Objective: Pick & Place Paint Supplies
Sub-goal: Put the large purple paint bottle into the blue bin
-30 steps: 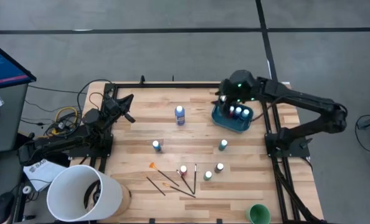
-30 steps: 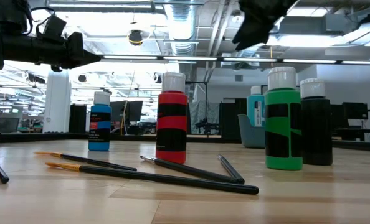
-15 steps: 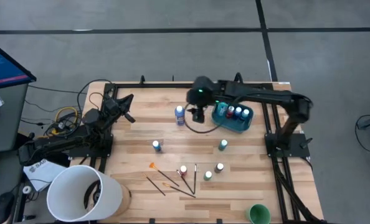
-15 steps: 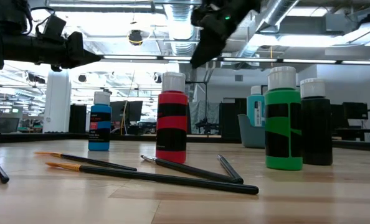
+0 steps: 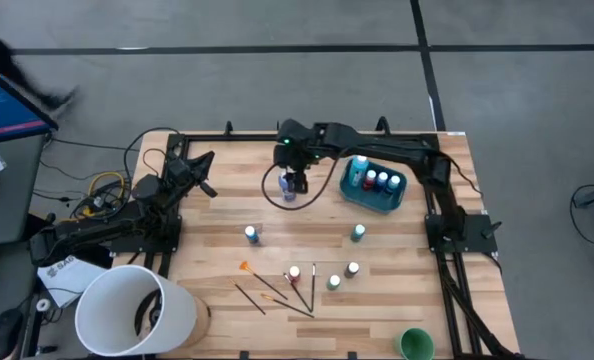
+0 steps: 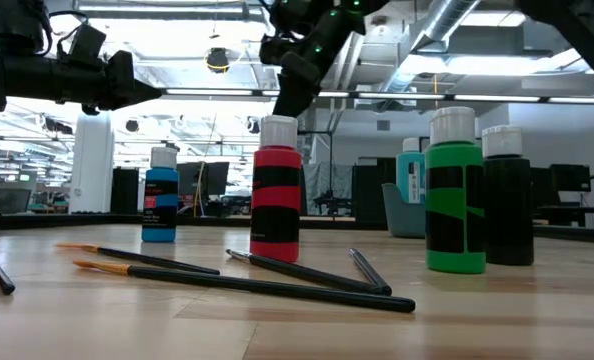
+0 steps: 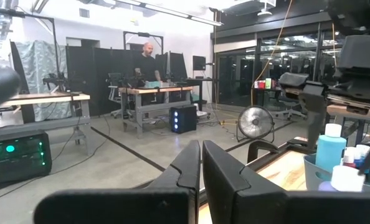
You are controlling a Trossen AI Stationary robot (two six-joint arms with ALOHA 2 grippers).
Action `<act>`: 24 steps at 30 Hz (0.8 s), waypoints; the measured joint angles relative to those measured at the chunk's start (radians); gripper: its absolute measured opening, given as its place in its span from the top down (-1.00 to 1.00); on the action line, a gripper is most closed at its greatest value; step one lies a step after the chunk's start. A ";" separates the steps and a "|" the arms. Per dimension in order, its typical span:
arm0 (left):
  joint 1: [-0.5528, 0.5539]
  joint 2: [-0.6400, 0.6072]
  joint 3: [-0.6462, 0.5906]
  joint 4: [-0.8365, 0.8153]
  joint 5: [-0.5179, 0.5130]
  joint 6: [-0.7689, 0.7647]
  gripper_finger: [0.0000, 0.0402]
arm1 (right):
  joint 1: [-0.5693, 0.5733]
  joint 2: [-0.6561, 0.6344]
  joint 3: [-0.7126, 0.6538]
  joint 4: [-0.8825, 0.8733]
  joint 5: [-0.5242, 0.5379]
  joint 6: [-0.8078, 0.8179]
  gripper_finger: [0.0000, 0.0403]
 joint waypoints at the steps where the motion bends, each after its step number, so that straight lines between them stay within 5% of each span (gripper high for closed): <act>1: 0.000 0.000 0.000 0.000 0.000 0.000 0.96 | 0.000 0.010 0.010 -0.006 -0.010 -0.001 -0.18; 24: 0.000 0.000 0.000 0.001 -0.001 0.000 0.96 | -0.027 -0.020 0.007 -0.046 -0.018 -0.023 -0.16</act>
